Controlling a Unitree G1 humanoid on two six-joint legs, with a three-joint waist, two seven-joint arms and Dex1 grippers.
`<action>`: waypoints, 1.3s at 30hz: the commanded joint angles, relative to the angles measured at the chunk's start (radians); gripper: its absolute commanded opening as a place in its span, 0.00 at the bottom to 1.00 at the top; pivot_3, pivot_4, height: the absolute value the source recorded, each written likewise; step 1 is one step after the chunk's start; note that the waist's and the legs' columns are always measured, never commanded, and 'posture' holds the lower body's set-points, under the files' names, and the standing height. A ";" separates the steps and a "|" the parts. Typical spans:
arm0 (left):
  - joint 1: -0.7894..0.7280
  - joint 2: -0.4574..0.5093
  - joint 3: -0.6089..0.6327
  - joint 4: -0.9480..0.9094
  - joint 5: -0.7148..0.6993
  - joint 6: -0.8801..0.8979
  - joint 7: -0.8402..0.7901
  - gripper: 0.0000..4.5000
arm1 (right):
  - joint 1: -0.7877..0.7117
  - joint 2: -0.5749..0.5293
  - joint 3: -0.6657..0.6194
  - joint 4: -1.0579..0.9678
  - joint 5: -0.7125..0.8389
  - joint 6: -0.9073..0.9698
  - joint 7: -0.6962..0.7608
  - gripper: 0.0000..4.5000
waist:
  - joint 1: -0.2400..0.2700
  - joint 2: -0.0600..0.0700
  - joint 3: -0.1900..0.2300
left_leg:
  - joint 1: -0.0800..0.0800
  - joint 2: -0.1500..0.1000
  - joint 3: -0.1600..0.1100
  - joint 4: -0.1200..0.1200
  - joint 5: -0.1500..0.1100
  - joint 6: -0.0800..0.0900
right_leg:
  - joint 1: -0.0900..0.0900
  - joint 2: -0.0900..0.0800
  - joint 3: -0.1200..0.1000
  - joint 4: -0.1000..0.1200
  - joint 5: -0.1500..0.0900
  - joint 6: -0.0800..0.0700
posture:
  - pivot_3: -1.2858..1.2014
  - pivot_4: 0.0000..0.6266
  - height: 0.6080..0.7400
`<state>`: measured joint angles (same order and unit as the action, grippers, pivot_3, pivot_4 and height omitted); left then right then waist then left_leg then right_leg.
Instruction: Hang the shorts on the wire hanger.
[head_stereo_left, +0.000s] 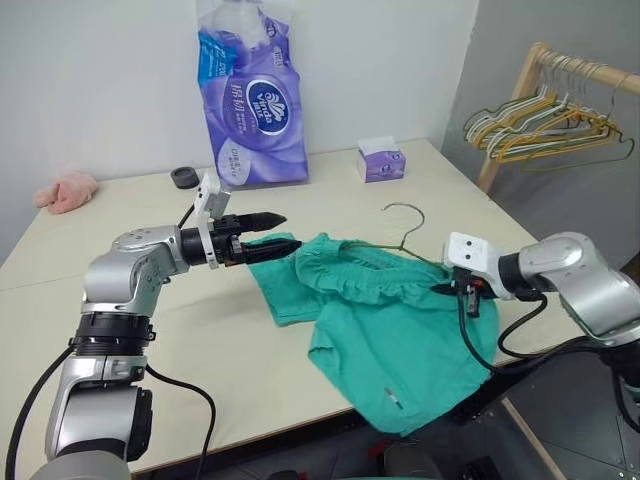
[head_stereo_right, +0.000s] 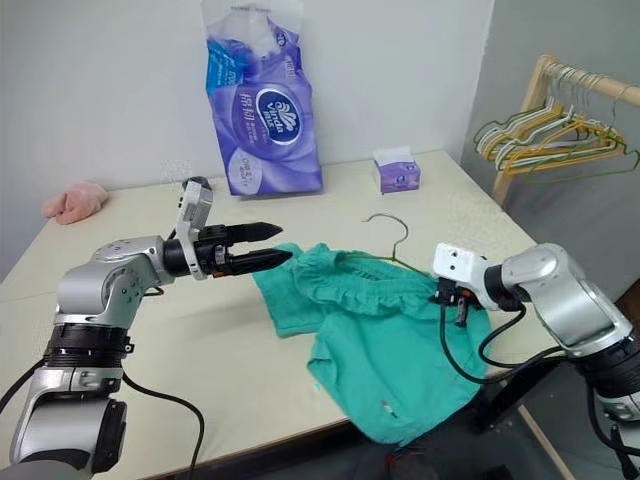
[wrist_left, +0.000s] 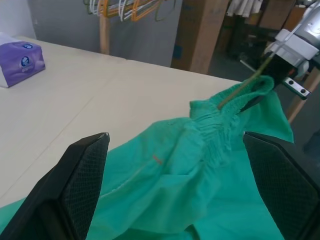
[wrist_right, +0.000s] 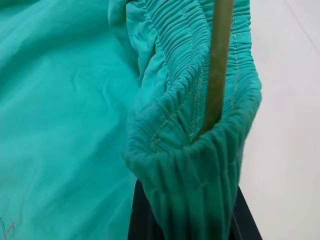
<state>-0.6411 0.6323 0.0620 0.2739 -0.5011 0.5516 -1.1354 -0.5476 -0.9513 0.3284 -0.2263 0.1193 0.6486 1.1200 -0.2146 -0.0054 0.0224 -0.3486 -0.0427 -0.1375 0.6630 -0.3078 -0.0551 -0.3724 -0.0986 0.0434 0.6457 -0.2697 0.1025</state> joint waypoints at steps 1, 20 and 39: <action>-0.044 0.013 0.022 0.141 0.143 -0.218 0.127 1.00 | 0.013 -0.024 -0.092 -0.062 0.069 0.055 0.026 0.00 | -0.002 0.000 0.000 | 0.000 0.000 0.000 0.000 0.000 0.000 | 0.000 0.000 0.000 0.000 0.000 0.000 | 0.42 0.00 1.00; -0.026 -0.088 -0.145 -0.404 -0.167 0.065 -0.133 1.00 | 0.427 0.136 -0.832 -0.232 0.268 0.764 -0.375 0.00 | -0.015 0.005 -0.001 | 0.000 -0.002 0.003 0.002 -0.001 0.005 | 0.004 -0.003 0.001 -0.002 0.000 0.003 | 0.37 0.00 1.00; -0.233 -0.424 -0.318 -0.328 0.085 -0.086 0.160 1.00 | -0.073 -0.054 -0.927 0.205 0.173 0.954 -0.765 0.00 | -0.067 0.012 0.000 | 0.000 -0.002 0.012 0.001 -0.003 0.008 | 0.005 -0.003 0.002 -0.003 -0.002 0.002 | 0.36 0.01 1.00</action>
<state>-0.8452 0.2197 -0.2519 -0.0619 -0.4458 0.4951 -1.0130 -0.5730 -0.9797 -0.6008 -0.0421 0.3224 1.6063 0.3936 -0.2814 0.0067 0.0223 -0.3482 -0.0448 -0.1246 0.6635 -0.3111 -0.0472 -0.3670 -0.1018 0.0459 0.6424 -0.2718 0.1042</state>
